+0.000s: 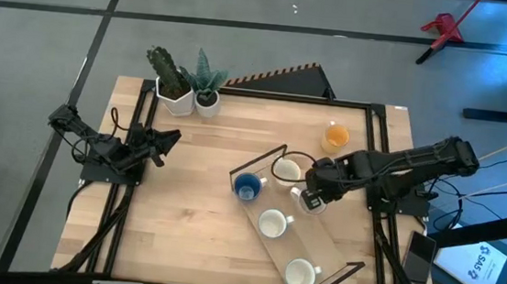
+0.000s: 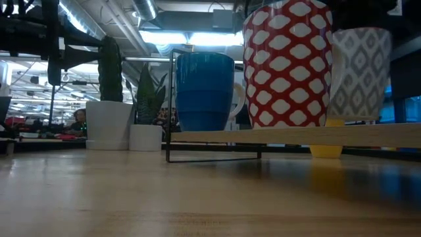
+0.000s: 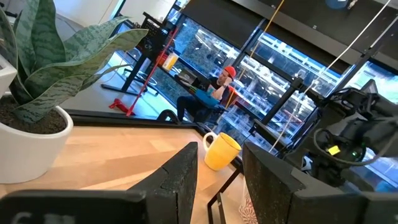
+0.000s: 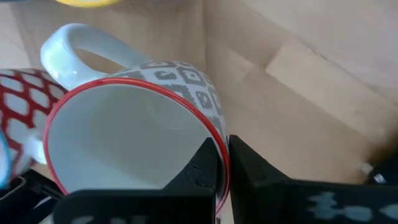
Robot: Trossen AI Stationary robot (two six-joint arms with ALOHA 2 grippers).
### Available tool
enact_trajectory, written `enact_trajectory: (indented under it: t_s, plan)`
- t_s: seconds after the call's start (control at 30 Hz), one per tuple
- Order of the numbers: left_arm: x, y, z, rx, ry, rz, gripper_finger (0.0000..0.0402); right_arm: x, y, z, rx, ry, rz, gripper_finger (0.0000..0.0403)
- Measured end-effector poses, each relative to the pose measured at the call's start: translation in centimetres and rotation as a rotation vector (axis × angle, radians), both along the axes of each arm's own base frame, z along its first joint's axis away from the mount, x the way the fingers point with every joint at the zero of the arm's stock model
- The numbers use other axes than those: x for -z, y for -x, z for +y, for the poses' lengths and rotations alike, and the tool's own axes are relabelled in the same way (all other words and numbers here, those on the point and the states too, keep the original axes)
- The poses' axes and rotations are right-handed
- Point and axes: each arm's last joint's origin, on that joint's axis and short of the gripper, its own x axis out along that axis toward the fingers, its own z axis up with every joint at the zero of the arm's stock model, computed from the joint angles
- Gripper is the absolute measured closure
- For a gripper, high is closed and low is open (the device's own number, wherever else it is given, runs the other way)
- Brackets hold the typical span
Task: Place coffee mugs
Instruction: Put the gray patterned mug on the shelf
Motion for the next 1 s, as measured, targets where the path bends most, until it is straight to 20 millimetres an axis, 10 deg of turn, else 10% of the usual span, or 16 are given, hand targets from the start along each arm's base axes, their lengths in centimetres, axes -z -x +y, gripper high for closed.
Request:
enact_trajectory:
  t_s: [1.0]
  plan:
    - [0.1, 0.0, 0.0, -0.001, -0.004, 0.007, 0.028, 2.0, -2.1, -0.1, -0.108, -0.066, 0.046, 0.0403]
